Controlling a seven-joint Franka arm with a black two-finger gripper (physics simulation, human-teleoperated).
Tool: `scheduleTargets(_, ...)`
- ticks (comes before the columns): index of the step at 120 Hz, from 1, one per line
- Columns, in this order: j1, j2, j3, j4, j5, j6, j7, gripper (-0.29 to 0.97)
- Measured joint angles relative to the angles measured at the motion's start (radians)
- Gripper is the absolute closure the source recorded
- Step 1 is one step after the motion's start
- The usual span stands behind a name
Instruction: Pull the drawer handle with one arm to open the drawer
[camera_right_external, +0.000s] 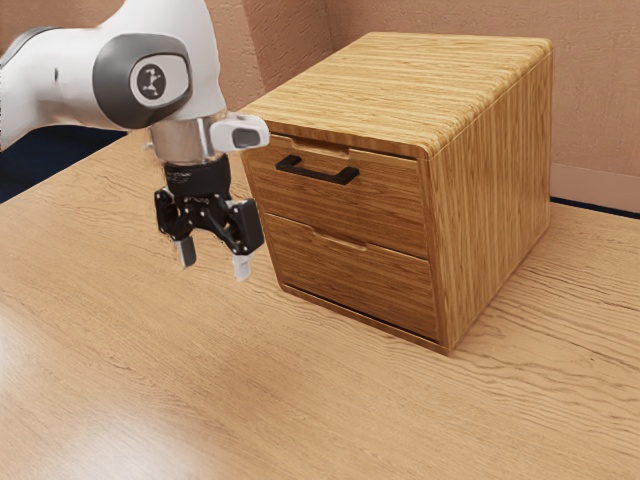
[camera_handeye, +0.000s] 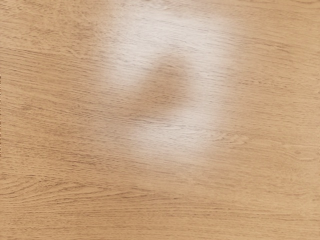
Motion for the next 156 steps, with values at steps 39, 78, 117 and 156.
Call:
scheduleTargets(39,0.094,-0.001,-0.070,0.000,-0.021,0.132,0.005,0.00)
scheduleTargets(78,0.231,-0.156,-0.187,0.044,-0.096,0.149,-0.151,0.00)
scheduleTargets(117,0.079,-0.153,-0.190,0.031,-0.064,0.208,-0.702,0.00)
scheduleTargets(156,0.135,-0.143,-0.191,0.032,-0.043,0.240,-1.061,0.00)
